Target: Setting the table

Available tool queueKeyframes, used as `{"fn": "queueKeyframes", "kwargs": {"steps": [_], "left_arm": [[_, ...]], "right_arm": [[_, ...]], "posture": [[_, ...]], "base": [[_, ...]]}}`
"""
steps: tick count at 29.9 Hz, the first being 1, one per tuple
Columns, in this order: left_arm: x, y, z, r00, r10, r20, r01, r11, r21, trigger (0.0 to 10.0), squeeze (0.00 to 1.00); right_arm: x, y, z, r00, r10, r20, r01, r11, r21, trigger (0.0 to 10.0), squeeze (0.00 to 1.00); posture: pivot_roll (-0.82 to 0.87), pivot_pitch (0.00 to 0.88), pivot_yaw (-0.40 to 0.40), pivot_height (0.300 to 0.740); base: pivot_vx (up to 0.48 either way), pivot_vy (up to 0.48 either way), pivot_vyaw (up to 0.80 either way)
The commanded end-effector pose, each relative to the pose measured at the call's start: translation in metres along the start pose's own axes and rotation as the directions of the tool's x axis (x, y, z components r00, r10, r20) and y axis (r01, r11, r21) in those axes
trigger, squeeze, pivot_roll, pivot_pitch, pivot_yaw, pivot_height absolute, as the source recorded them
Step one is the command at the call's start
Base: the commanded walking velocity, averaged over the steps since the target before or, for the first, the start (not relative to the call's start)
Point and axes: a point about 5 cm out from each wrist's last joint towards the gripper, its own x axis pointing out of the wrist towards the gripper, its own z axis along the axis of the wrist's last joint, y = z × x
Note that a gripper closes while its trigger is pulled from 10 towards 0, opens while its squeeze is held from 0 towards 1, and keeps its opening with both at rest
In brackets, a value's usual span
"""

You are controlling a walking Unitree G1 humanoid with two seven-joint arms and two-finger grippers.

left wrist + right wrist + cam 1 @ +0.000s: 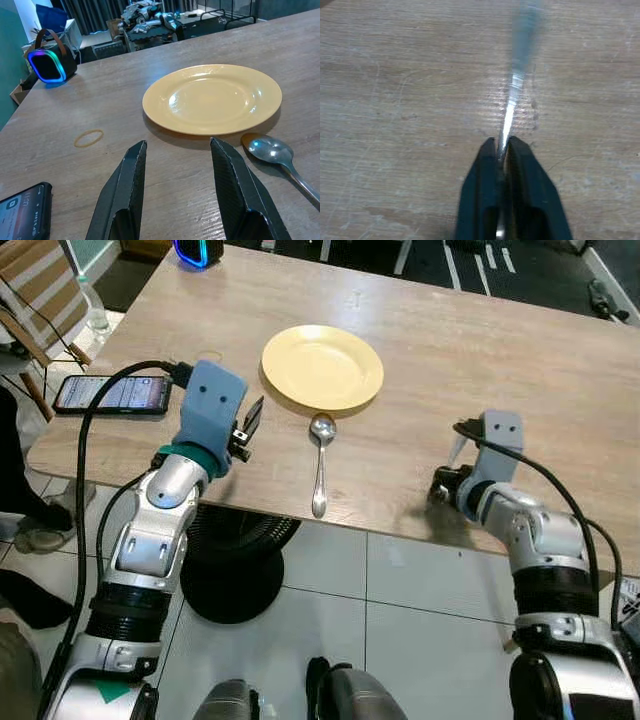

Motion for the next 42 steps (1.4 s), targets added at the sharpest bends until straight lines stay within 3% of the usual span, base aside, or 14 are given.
{"fn": "queueKeyframes", "kwargs": {"steps": [1, 9, 14, 15, 17, 19, 20, 21, 22, 24, 26, 33, 37, 42], "left_arm": [[-0.002, -0.002, -0.003, 1.000, -0.004, -0.014, 0.004, 1.000, 0.002, 10.0, 0.00], [-0.003, 0.001, -0.003, 1.000, 0.005, -0.019, -0.004, 1.000, 0.009, 10.0, 0.00], [-0.003, 0.001, -0.003, 1.000, 0.005, -0.018, -0.005, 1.000, 0.009, 10.0, 0.00], [-0.003, 0.001, -0.003, 1.000, 0.005, -0.018, -0.005, 1.000, 0.009, 10.0, 0.00], [-0.004, 0.001, -0.002, 1.000, 0.007, -0.015, -0.007, 1.000, 0.006, 10.0, 0.00], [-0.004, 0.001, -0.002, 1.000, 0.007, -0.015, -0.007, 1.000, 0.006, 10.0, 0.00], [-0.004, 0.001, -0.001, 1.000, 0.009, -0.011, -0.009, 1.000, 0.004, 10.0, 0.00], [-0.004, 0.001, -0.001, 1.000, 0.009, -0.011, -0.009, 1.000, 0.004, 10.0, 0.00], [-0.005, 0.001, 0.000, 1.000, 0.012, -0.009, -0.012, 1.000, -0.003, 10.0, 0.00], [-0.005, 0.001, 0.000, 1.000, 0.012, -0.009, -0.012, 1.000, -0.003, 10.0, 0.00], [-0.012, 0.001, -0.003, 1.000, 0.017, -0.026, -0.018, 0.999, -0.030, 10.0, 0.00], [-0.022, 0.006, -0.012, 0.995, 0.067, -0.075, -0.071, 0.996, -0.053, 10.0, 0.00], [-0.023, 0.017, -0.017, 0.983, 0.152, -0.107, -0.162, 0.982, -0.092, 10.0, 0.00], [-0.026, 0.025, -0.018, 0.981, 0.158, -0.111, -0.167, 0.983, -0.072, 10.0, 0.00]], "right_arm": [[0.004, -0.011, -0.034, 0.988, -0.049, -0.146, 0.049, 0.999, -0.005, 0.0, 0.00], [0.003, -0.013, -0.040, 0.986, -0.059, -0.155, 0.067, 0.997, 0.045, 0.0, 0.00], [-0.006, -0.017, 0.014, 0.986, -0.105, 0.133, 0.098, 0.994, 0.054, 0.0, 0.00], [-0.006, -0.017, 0.014, 0.986, -0.105, 0.133, 0.098, 0.994, 0.054, 0.0, 0.00], [-0.023, -0.006, 0.052, 0.922, -0.104, 0.372, 0.084, 0.994, 0.069, 0.0, 0.00], [-0.023, -0.006, 0.052, 0.922, -0.104, 0.372, 0.084, 0.994, 0.069, 0.0, 0.00], [-0.037, 0.002, 0.070, 0.857, -0.115, 0.502, 0.080, 0.993, 0.090, 3.0, 0.00], [-0.037, 0.002, 0.070, 0.857, -0.115, 0.502, 0.080, 0.993, 0.090, 3.0, 0.00], [-0.051, 0.008, 0.080, 0.791, -0.125, 0.599, 0.079, 0.992, 0.102, 10.0, 0.00], [-0.051, 0.008, 0.080, 0.791, -0.125, 0.599, 0.079, 0.992, 0.102, 10.0, 0.00], [-0.065, 0.016, 0.075, 0.731, -0.131, 0.669, 0.065, 0.990, 0.124, 10.0, 0.00], [-0.066, 0.025, 0.044, 0.734, -0.109, 0.670, 0.055, 0.993, 0.101, 10.0, 0.00], [-0.057, 0.042, 0.004, 0.753, 0.084, 0.652, 0.007, 0.991, -0.135, 10.0, 0.00], [-0.051, 0.036, -0.015, 0.790, 0.160, 0.592, -0.025, 0.973, -0.230, 10.0, 0.00]], "posture": [[0.02, 0.115, -0.068, 0.740], [0.03, 0.119, -0.057, 0.740], [0.03, 0.117, -0.053, 0.740], [0.03, 0.117, -0.053, 0.740], [0.04, 0.111, -0.046, 0.740], [0.04, 0.111, -0.046, 0.740], [0.05, 0.105, -0.039, 0.740], [0.05, 0.105, -0.039, 0.740], [0.05, 0.101, -0.032, 0.740], [0.05, 0.101, -0.032, 0.740], [0.05, 0.098, -0.018, 0.740], [0.05, 0.092, -0.014, 0.740], [0.05, 0.078, -0.011, 0.740], [0.06, 0.076, -0.014, 0.740]], "base": [[0.000, 0.000, 0.00], [0.000, 0.000, 0.00], [0.000, 0.000, 0.00], [0.000, 0.000, 0.00], [0.000, 0.000, 0.00], [0.000, 0.000, 0.00], [0.000, 0.000, 0.00], [0.000, 0.000, 0.00], [0.000, 0.000, 0.00], [0.000, 0.000, 0.00], [0.000, 0.000, 0.00], [0.000, 0.000, 0.00], [0.000, 0.000, 0.00], [0.000, 0.000, 0.00]]}}
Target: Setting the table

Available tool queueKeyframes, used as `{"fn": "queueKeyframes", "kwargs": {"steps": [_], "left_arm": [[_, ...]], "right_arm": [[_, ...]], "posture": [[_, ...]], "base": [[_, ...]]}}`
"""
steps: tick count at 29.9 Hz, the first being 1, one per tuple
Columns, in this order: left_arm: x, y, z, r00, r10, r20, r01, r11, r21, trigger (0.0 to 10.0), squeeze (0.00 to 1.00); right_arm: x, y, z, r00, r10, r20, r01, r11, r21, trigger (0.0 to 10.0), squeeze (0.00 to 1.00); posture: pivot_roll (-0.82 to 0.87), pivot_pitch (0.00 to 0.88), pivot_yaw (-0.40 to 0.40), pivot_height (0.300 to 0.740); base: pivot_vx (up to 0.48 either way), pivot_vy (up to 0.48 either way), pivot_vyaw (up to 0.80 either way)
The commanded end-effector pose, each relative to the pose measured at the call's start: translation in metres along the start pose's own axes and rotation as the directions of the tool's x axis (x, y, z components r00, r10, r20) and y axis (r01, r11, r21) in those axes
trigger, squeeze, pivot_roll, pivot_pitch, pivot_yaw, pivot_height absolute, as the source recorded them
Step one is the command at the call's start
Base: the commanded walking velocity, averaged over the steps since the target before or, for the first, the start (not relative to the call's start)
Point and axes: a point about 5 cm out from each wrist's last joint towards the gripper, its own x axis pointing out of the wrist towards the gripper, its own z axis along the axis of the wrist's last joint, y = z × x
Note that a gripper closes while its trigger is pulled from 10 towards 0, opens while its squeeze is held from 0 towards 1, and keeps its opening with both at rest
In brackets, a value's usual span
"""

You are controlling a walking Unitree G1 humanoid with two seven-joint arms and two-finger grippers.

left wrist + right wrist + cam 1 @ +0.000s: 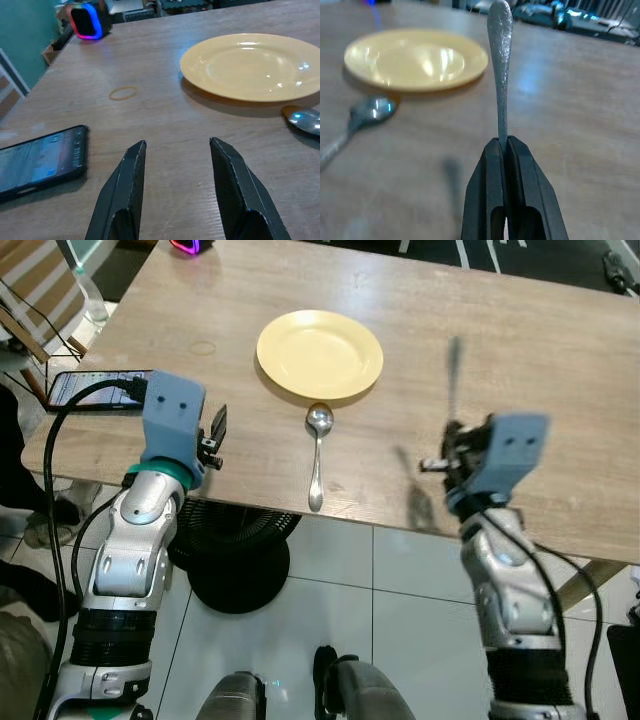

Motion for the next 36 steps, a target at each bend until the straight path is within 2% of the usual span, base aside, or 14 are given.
{"fn": "queueKeyframes", "kwargs": {"steps": [1, 3, 5, 9, 11, 13, 14, 15, 17, 19, 25, 36], "left_arm": [[-0.004, 0.004, -0.005, 1.000, -0.002, -0.025, 0.002, 1.000, 0.011, 10.0, 0.00], [-0.004, 0.004, -0.005, 1.000, -0.002, -0.025, 0.002, 1.000, 0.011, 10.0, 0.00], [-0.006, 0.009, -0.003, 1.000, -0.014, -0.027, 0.015, 0.999, 0.036, 10.0, 0.00], [-0.006, 0.008, -0.002, 0.999, -0.028, -0.029, 0.030, 0.999, 0.043, 10.0, 0.00], [-0.005, 0.004, -0.002, 0.998, -0.049, -0.033, 0.051, 0.998, 0.044, 10.0, 0.00], [0.000, -0.009, -0.002, 0.992, -0.120, -0.036, 0.121, 0.992, 0.037, 10.0, 0.00], [0.000, -0.009, -0.002, 0.992, -0.120, -0.036, 0.121, 0.992, 0.037, 10.0, 0.00], [0.004, -0.016, 0.000, 0.986, -0.161, -0.032, 0.162, 0.986, 0.032, 10.0, 0.00], [0.004, -0.016, 0.000, 0.986, -0.161, -0.032, 0.162, 0.986, 0.032, 10.0, 0.00], [0.014, -0.028, 0.005, 0.975, -0.224, -0.019, 0.224, 0.974, 0.024, 10.0, 0.00], [0.020, -0.032, 0.011, 0.971, -0.238, -0.001, 0.237, 0.971, 0.024, 10.0, 0.00], [0.016, -0.024, 0.009, 0.985, -0.172, 0.003, 0.172, 0.985, 0.007, 10.0, 0.00]], "right_arm": [[-0.004, -0.008, -0.007, 1.000, 0.002, -0.019, -0.002, 1.000, -0.012, 10.0, 0.00], [-0.004, -0.008, -0.007, 1.000, 0.002, -0.019, -0.002, 1.000, -0.012, 10.0, 0.00], [0.001, -0.020, -0.002, 1.000, -0.017, -0.004, 0.017, 0.999, -0.039, 10.0, 0.00], [0.003, -0.023, 0.001, 0.999, -0.030, 0.015, 0.031, 0.998, -0.054, 10.0, 0.00], [0.004, -0.025, 0.004, 0.998, -0.048, 0.031, 0.050, 0.996, -0.069, 10.0, 0.00], [0.000, -0.027, 0.005, 0.995, -0.088, 0.054, 0.093, 0.991, -0.092, 10.0, 0.00], [0.000, -0.027, 0.005, 0.995, -0.088, 0.054, 0.093, 0.991, -0.092, 10.0, 0.00], [-0.005, -0.029, 0.003, 0.992, -0.107, 0.063, 0.113, 0.988, -0.103, 10.0, 0.00], [-0.005, -0.029, 0.003, 0.992, -0.107, 0.063, 0.113, 0.988, -0.103, 10.0, 0.00], [-0.015, -0.032, -0.001, 0.988, -0.142, 0.068, 0.149, 0.982, -0.113, 10.0, 0.00], [-0.020, -0.033, -0.003, 0.984, -0.163, 0.074, 0.171, 0.980, -0.104, 10.0, 0.00], [-0.012, -0.030, -0.002, 0.984, -0.158, 0.080, 0.164, 0.983, -0.082, 10.0, 0.00]], "posture": [[0.06, 0.077, -0.016, 0.740], [0.06, 0.077, -0.016, 0.740], [0.08, 0.081, -0.014, 0.740], [0.08, 0.092, -0.002, 0.740], [0.07, 0.100, 0.019, 0.740], [0.04, 0.105, 0.068, 0.740], [0.04, 0.105, 0.068, 0.740], [0.03, 0.103, 0.086, 0.740], [0.03, 0.103, 0.086, 0.740], [0.01, 0.099, 0.117, 0.740], [0.00, 0.092, 0.120, 0.740], [0.02, 0.087, 0.077, 0.740]], "base": [[0.000, 0.000, 0.00], [0.000, 0.000, 0.00], [0.000, 0.000, 0.00], [0.000, 0.000, 0.00], [0.000, 0.000, 0.00], [0.000, 0.000, 0.00], [0.000, 0.000, 0.00], [0.000, 0.000, 0.00], [0.000, 0.000, 0.00], [0.000, 0.000, 0.00], [0.000, 0.000, 0.00], [0.000, 0.000, 0.00]]}}
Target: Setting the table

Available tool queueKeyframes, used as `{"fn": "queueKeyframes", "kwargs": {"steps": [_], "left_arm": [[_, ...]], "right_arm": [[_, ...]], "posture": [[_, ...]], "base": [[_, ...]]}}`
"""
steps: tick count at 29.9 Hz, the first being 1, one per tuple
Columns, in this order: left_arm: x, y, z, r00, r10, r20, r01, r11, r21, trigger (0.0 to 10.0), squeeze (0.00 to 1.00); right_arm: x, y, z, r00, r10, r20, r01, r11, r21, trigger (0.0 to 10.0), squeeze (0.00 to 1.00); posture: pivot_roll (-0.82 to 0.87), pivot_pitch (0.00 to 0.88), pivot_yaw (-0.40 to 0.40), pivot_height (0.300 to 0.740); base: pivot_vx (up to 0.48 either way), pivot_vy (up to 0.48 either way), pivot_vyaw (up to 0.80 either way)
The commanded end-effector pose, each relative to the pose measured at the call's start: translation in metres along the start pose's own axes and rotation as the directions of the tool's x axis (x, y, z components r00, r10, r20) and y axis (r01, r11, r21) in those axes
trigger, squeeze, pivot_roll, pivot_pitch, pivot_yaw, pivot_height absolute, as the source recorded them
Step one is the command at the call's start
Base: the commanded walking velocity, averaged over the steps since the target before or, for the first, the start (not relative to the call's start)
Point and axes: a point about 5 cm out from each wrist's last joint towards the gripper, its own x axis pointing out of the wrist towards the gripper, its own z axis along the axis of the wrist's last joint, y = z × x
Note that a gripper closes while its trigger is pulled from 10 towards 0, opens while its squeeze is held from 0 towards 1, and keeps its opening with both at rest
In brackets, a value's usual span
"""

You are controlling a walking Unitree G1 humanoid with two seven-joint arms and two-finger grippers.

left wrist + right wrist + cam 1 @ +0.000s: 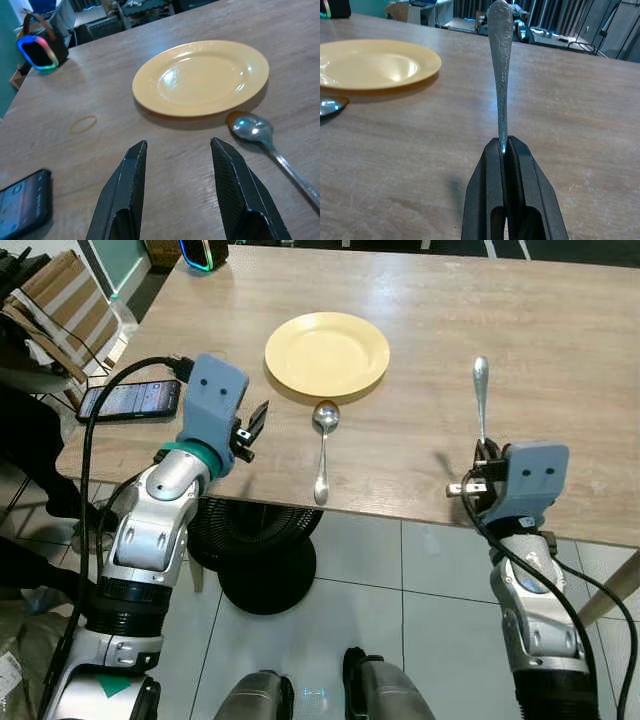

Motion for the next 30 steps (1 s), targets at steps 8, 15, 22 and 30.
{"fn": "queueKeyframes", "kwargs": {"steps": [8, 15, 22, 30], "left_arm": [[-0.0050, 0.0046, -0.0055, 0.999, 0.032, -0.005, -0.032, 0.999, -0.019, 10.0, 0.00], [-0.0051, 0.0051, -0.0053, 0.999, 0.041, -0.001, -0.041, 0.999, -0.026, 10.0, 0.00], [-0.0055, 0.0058, -0.0048, 0.999, 0.046, 0.002, -0.046, 0.999, -0.026, 10.0, 0.00], [-0.0051, 0.0068, -0.0044, 0.999, 0.049, 0.004, -0.049, 0.998, -0.025, 10.0, 0.00]], "right_arm": [[0.0012, 0.0023, -0.0026, 1.000, -0.002, -0.003, 0.002, 1.000, 0.014, 10.0, 0.00], [0.0028, 0.0017, -0.0035, 1.000, 0.000, -0.009, 0.000, 1.000, 0.015, 10.0, 0.00], [0.0043, 0.0024, -0.0045, 1.000, 0.003, -0.012, -0.002, 1.000, 0.016, 10.0, 0.00], [0.0060, 0.0025, -0.0057, 1.000, 0.003, -0.015, -0.002, 1.000, 0.017, 10.0, 0.00]], "posture": [[0.02, 0.085, 0.067, 0.740], [0.02, 0.084, 0.062, 0.740], [0.02, 0.085, 0.059, 0.740], [0.03, 0.081, 0.060, 0.740]], "base": [[-0.204, 0.000, 0.00], [-0.317, 0.000, 0.00], [-0.347, 0.000, 0.00], [-0.352, 0.000, 0.00]]}}
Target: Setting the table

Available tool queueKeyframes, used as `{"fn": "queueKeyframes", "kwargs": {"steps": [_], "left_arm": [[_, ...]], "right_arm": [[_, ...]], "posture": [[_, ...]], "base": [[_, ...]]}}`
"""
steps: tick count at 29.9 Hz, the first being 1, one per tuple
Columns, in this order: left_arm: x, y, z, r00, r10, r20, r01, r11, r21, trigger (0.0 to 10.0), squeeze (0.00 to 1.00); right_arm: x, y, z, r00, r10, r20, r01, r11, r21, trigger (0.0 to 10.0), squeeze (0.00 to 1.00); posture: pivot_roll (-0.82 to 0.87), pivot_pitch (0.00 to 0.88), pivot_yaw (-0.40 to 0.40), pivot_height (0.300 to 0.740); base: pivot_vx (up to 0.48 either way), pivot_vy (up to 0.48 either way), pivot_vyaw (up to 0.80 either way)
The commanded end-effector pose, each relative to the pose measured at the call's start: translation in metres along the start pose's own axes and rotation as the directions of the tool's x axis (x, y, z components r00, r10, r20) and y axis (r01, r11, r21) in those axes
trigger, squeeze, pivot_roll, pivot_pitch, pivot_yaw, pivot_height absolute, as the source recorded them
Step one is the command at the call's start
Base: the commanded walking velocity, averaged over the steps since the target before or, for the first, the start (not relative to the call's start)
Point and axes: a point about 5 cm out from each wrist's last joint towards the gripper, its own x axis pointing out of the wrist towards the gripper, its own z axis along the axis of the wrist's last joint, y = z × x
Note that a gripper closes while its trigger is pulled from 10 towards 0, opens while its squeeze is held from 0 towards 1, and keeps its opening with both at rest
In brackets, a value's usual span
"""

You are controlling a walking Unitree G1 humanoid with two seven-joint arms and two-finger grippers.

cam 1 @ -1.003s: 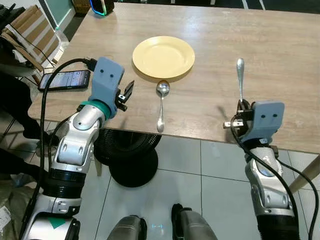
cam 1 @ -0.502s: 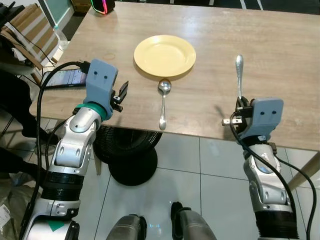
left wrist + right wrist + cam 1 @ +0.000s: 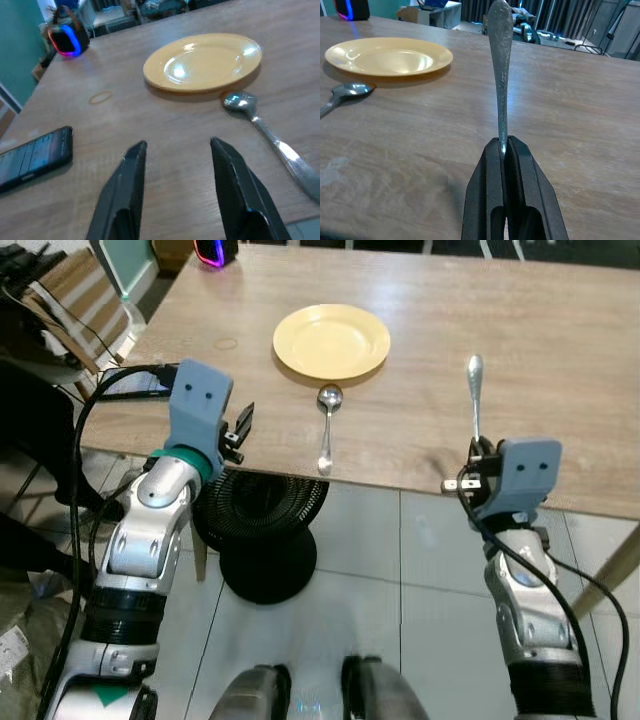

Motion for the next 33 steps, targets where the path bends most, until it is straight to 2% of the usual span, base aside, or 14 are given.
{"fn": "queueKeyframes", "kwargs": {"steps": [1, 33], "left_arm": [[-0.0008, 0.0009, -0.0009, 1.000, 0.003, -0.002, -0.003, 1.000, -0.007, 10.0, 0.00], [0.0000, 0.0004, -0.0005, 1.000, 0.000, 0.006, 0.000, 1.000, -0.005, 10.0, 0.00]], "right_arm": [[-0.0030, 0.0000, -0.0049, 1.000, -0.004, -0.014, 0.005, 1.000, 0.005, 10.0, 0.00], [0.0010, -0.0006, -0.0060, 1.000, 0.003, -0.009, -0.003, 1.000, 0.000, 10.0, 0.00]], "posture": [[0.03, 0.081, 0.060, 0.740], [0.02, 0.058, 0.053, 0.740]], "base": [[-0.356, 0.000, 0.00], [-0.353, 0.000, 0.00]]}}
